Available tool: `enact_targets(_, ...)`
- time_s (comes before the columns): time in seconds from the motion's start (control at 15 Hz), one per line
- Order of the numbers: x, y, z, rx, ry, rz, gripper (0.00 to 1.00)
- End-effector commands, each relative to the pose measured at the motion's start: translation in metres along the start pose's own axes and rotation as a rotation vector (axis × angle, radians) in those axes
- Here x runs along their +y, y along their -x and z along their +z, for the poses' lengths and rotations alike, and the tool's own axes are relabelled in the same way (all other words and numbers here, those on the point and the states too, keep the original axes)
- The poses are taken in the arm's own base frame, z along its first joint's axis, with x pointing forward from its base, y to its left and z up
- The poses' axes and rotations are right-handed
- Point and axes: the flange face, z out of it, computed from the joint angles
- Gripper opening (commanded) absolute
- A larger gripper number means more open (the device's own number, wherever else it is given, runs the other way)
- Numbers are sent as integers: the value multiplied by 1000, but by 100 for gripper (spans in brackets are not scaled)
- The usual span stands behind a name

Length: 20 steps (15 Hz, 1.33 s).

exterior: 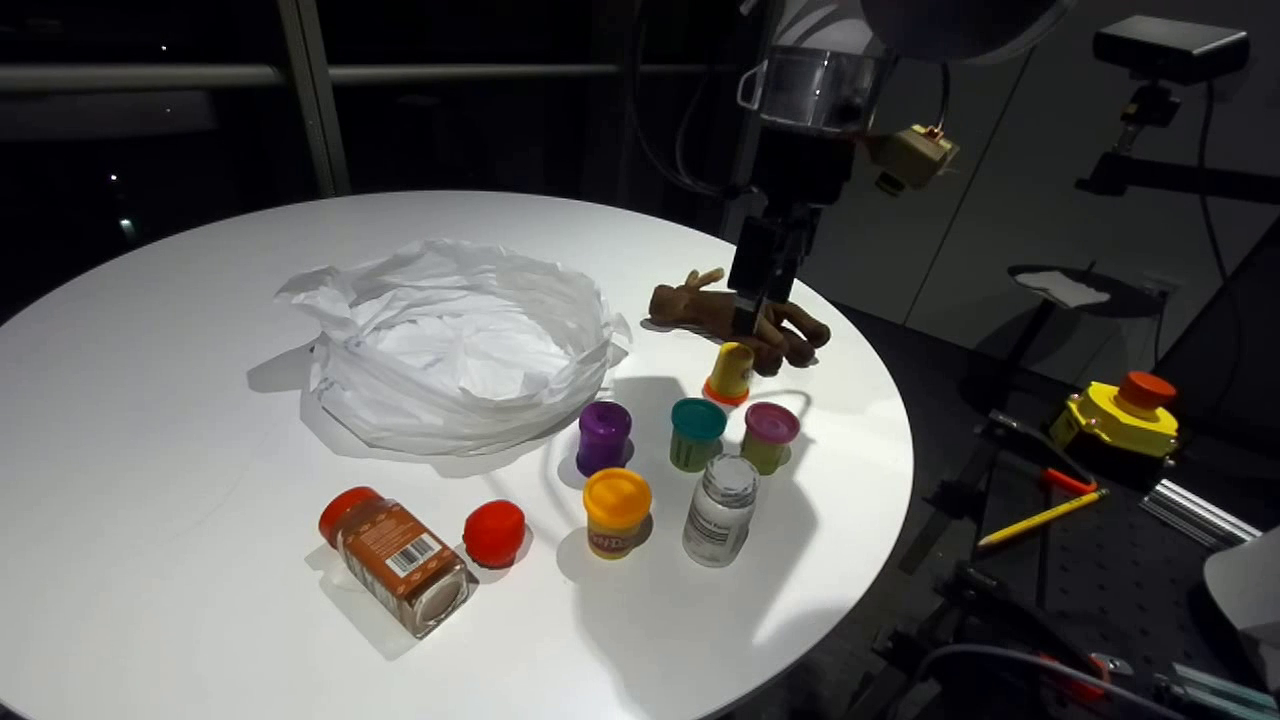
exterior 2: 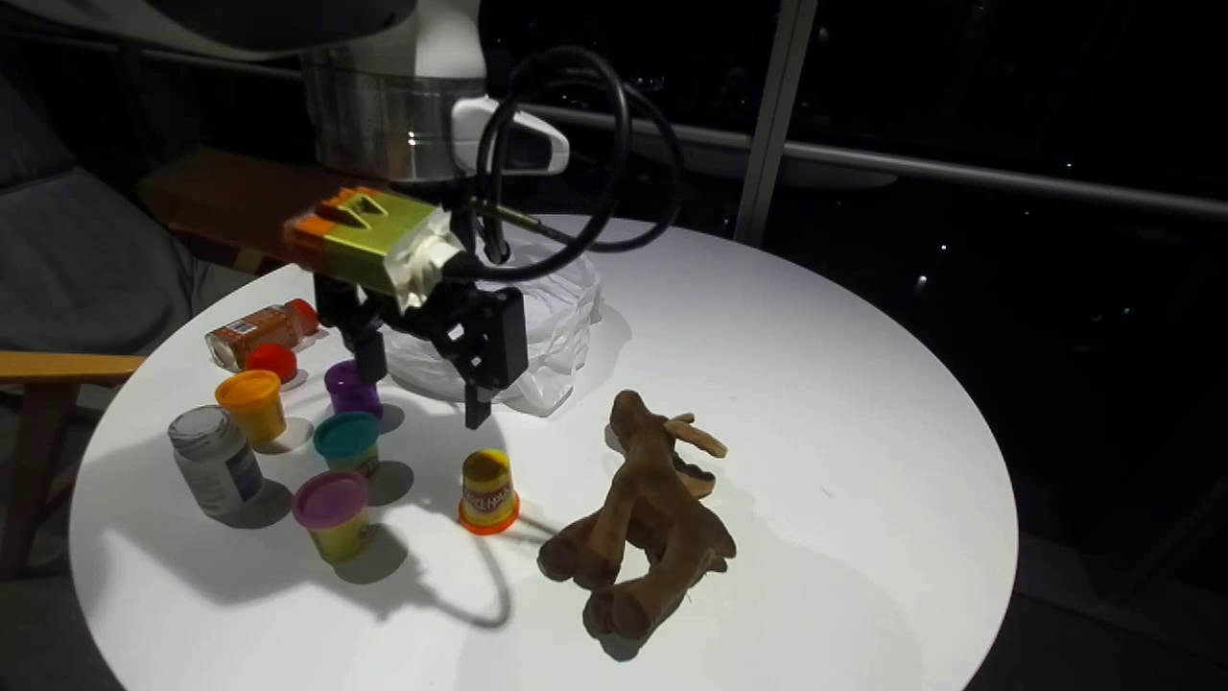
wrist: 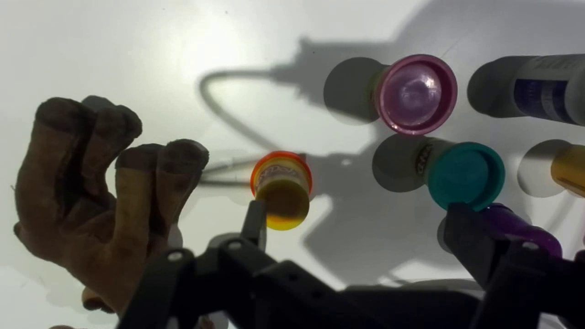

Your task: Put all the objects on the table into the plastic bag

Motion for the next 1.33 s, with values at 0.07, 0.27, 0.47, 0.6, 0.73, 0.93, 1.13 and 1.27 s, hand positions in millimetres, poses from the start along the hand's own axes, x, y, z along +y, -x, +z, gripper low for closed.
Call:
enact_targets(0.07,0,1,4,-10,-1,1,100)
enact_targets(0.27,2,0,0,-3,0,3,100)
enact_targets(0.47,2,0,0,-2,0,3,100)
enact_targets(0.6,11,-9,8,30,24,30,100)
enact_targets(0.73,17,-15,18,37,51,27,100)
enact_targets(0.93,24,-23,38,14,54,4,100)
enact_targets(1.13,27,-32,59,-25,33,-4,100)
enact_targets(1.27,32,-38,72,-45,39,1,100)
